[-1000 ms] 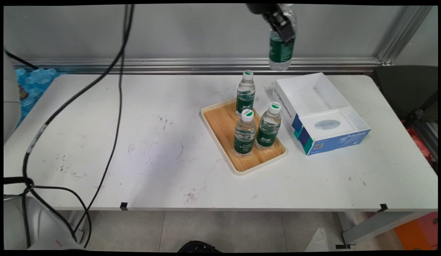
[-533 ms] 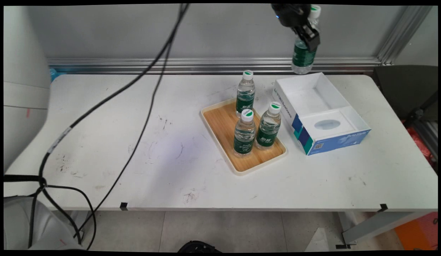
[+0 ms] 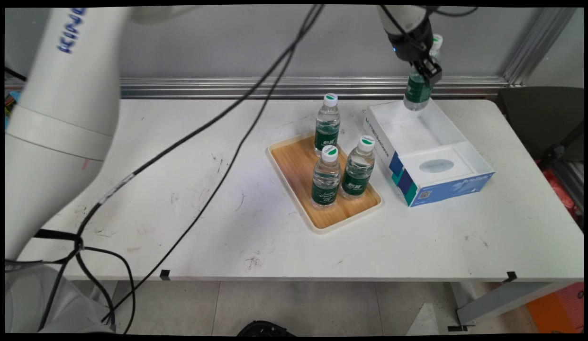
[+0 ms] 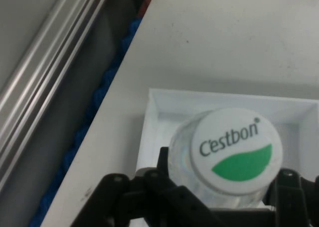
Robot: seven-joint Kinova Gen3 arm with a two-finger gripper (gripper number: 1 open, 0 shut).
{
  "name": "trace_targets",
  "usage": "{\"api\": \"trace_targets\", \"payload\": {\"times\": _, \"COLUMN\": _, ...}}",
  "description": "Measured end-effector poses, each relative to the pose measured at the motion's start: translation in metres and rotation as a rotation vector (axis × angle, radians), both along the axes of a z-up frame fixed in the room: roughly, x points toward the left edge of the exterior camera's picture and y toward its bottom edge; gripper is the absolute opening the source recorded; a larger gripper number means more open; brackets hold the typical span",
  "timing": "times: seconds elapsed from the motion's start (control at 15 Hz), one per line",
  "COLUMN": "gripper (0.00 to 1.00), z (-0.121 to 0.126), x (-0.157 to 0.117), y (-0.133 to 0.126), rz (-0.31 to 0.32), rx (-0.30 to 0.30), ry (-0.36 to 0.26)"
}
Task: Place the picked object on the tray
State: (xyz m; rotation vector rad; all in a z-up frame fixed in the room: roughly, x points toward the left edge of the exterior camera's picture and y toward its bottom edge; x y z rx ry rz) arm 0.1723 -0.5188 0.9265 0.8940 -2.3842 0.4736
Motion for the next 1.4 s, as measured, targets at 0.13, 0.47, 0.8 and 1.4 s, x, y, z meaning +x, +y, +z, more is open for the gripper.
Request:
{"api": "trace_targets", "payload": {"times": 0.13, "gripper": 0.0, "z": -0.017, "x": -0.008, "y": -0.014, "rz": 0.01, "rx": 0.009, "ry": -0.007}}
{"api": "trace_targets", "payload": {"times": 0.47, "gripper": 0.0, "z": -0.055, "x": -0.021, "y": -0.039, "rz": 0.031, "rx": 0.051, "ry": -0.029}}
{"api": "trace_targets", "payload": {"times": 0.8, "gripper": 0.0, "z": -0.077, "x": -0.028, "y": -0.051, "rz": 0.043, "rx": 0.088, "ry": -0.035}}
{"api": "trace_targets", "payload": {"times": 1.4, "gripper": 1.0, "z": -0.094, "x": -0.038, "y": -0.064, "rz": 0.036, "rx": 0.117, "ry": -0.038}}
